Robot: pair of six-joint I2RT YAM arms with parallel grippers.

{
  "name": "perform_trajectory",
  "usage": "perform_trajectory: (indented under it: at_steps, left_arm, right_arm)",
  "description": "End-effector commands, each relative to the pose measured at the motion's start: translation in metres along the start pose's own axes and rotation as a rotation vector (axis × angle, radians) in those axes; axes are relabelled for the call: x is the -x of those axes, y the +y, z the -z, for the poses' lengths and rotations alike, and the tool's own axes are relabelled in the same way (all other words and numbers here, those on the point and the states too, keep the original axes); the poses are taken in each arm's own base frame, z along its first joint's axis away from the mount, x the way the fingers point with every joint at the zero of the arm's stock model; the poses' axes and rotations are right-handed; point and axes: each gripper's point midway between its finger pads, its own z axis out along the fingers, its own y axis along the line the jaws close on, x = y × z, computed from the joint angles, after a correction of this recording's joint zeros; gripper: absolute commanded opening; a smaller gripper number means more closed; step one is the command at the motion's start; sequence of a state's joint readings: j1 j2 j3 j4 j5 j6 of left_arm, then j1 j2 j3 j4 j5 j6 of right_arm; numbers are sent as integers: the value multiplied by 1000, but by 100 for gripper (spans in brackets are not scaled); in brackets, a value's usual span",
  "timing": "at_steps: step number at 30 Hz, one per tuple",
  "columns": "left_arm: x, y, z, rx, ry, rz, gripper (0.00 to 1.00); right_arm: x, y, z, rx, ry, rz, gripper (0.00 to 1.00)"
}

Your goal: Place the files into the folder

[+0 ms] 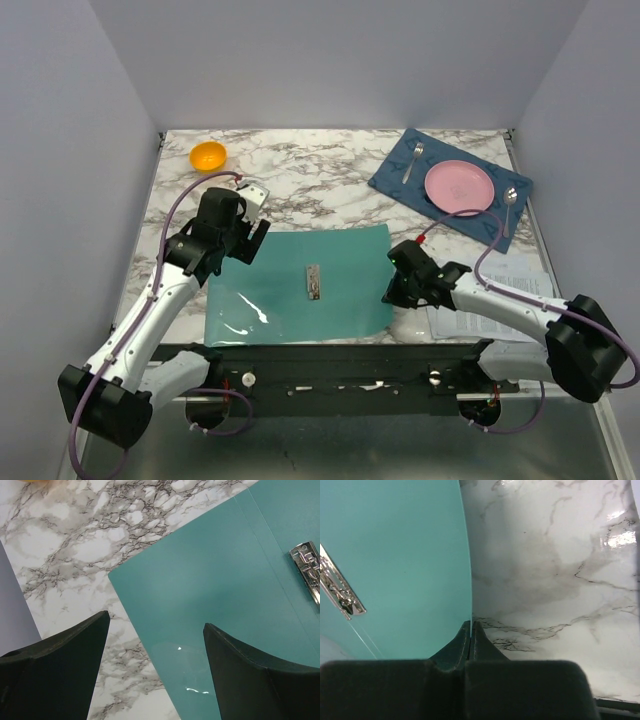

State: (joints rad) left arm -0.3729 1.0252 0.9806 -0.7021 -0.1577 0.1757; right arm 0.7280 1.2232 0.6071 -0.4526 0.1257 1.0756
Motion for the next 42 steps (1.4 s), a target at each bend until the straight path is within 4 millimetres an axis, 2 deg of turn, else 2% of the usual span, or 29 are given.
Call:
perform_trajectory:
  at_steps: [1, 2, 5, 6, 8, 9, 12, 15, 16, 19, 20, 22, 23, 30, 34, 37, 42]
  left_arm:
    - [4, -1, 1, -15, -27, -2, 90]
    - [0, -1, 0, -12, -21, -8, 90]
    - [-4, 1, 1, 5, -18, -18, 90]
    - [-5, 2, 1, 8, -17, -23, 90]
    - [-7, 4, 1, 20, -11, -29, 91]
    - [-7, 6, 3, 31, -15, -37, 91]
    - [-9, 10, 4, 51, -23, -48, 91]
    - [-10, 12, 4, 63, -26, -50, 91]
    - [-10, 11, 4, 63, -28, -48, 92]
    - [-13, 10, 3, 55, -22, -48, 92]
    - [-14, 8, 3, 51, -19, -46, 91]
    - [-15, 8, 3, 51, -19, -48, 92]
    - [-18, 8, 2, 49, -11, -51, 92]
    - [-25, 11, 4, 70, -7, -65, 92]
    - [-27, 11, 5, 75, -7, -68, 92]
    - [-28, 11, 4, 75, -9, -62, 92]
    - [-28, 13, 5, 86, -7, -67, 92]
  right_arm:
    - [7, 4, -8, -49, -34, -5, 4]
    - [8, 10, -7, -38, -32, 6, 10]
    - [8, 6, -2, -72, -41, 20, 49]
    - [11, 6, 1, -79, -52, 18, 68]
    - [14, -5, 12, -123, -64, 42, 77]
    - [20, -3, 19, -132, -77, 44, 80]
    - [27, -23, 37, -217, -110, 68, 82]
    - [43, -33, 51, -278, -177, 102, 82]
    - [54, -33, 56, -298, -220, 125, 82]
    - [73, -45, 53, -403, -226, 160, 81]
    - [85, -46, 51, -427, -229, 141, 80]
    - [93, -52, 38, -495, -190, 173, 80]
    - [107, -48, 36, -494, -208, 155, 80]
    - [147, -49, 6, -536, -179, 139, 74]
    - [155, -49, -9, -548, -149, 162, 70]
    - [157, -55, -18, -580, -134, 169, 62]
    - [151, -64, -32, -591, -97, 161, 61]
